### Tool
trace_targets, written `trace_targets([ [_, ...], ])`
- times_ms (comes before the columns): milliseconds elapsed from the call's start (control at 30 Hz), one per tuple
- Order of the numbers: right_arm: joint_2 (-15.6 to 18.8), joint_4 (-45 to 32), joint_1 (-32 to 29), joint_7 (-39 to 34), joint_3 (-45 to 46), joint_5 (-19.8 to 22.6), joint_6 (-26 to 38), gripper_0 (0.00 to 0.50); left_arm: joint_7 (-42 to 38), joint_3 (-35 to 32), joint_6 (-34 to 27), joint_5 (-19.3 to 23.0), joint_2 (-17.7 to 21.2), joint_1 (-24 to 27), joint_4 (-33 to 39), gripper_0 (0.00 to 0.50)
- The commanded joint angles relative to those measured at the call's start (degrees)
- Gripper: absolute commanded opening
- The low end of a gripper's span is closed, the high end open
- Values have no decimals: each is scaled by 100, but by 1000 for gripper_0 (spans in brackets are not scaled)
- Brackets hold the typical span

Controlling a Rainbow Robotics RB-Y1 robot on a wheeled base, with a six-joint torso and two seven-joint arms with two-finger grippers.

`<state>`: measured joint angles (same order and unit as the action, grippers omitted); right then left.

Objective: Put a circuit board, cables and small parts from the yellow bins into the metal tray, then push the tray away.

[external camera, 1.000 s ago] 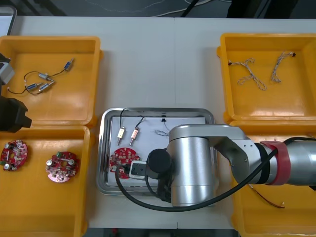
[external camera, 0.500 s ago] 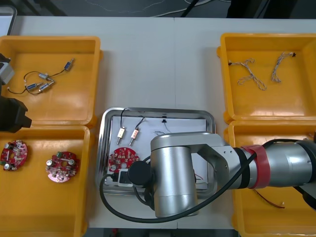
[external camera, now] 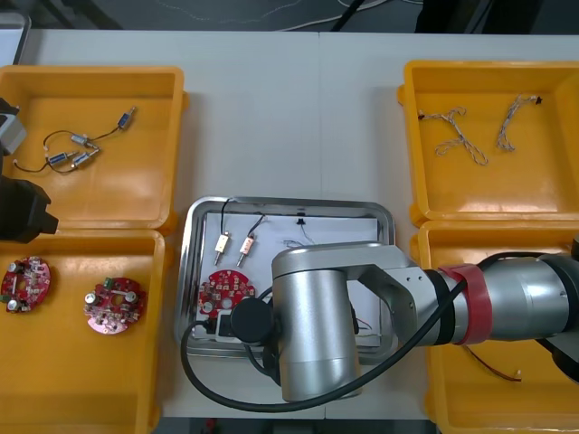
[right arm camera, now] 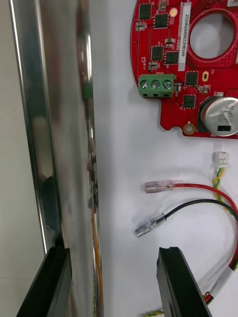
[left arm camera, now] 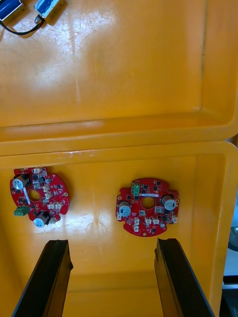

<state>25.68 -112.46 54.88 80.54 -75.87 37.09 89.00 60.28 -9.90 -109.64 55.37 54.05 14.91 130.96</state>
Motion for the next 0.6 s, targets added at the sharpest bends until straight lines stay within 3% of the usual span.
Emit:
trace_targets([
  [33, -54, -286, 348, 15, -94, 185, 74, 500, 379, -179, -36, -9, 255, -111, 149, 500],
  [600, -10, -418, 75, -38, -94, 132, 162, 500, 379, -179, -36, -9, 255, -111, 149, 500],
])
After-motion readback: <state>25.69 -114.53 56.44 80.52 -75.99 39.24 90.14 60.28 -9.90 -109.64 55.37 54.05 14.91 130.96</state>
